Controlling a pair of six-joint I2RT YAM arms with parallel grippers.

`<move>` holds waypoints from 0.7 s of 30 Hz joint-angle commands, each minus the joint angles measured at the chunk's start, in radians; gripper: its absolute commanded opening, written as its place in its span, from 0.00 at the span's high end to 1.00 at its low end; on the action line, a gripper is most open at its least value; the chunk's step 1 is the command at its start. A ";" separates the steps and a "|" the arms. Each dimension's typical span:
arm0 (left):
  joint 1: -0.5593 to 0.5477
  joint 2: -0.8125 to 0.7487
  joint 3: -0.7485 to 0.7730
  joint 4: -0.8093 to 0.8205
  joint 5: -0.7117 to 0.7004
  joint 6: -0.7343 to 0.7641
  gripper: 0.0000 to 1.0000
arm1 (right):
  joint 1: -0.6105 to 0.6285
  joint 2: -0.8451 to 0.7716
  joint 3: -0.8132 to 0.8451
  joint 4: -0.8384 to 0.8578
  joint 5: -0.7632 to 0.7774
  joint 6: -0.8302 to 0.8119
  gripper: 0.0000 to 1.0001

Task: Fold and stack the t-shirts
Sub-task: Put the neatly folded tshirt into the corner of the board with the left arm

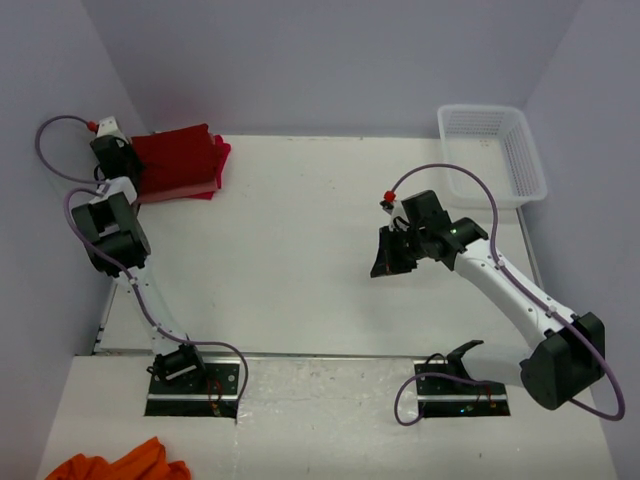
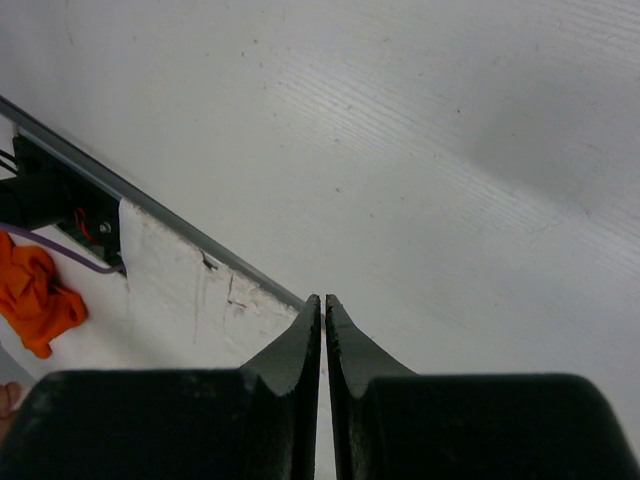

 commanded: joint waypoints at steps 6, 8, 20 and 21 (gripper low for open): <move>0.036 -0.028 0.025 0.110 0.205 -0.064 1.00 | 0.005 0.010 0.009 0.011 -0.035 0.019 0.95; 0.027 -0.054 0.025 0.125 0.253 -0.087 1.00 | 0.005 0.004 0.000 0.019 -0.043 0.023 0.95; -0.114 -0.436 -0.047 0.058 0.089 -0.112 1.00 | 0.026 -0.092 0.037 0.048 -0.021 -0.006 0.68; -0.128 -0.459 -0.055 0.053 0.087 -0.124 0.99 | 0.033 -0.115 0.039 0.066 -0.017 -0.007 0.64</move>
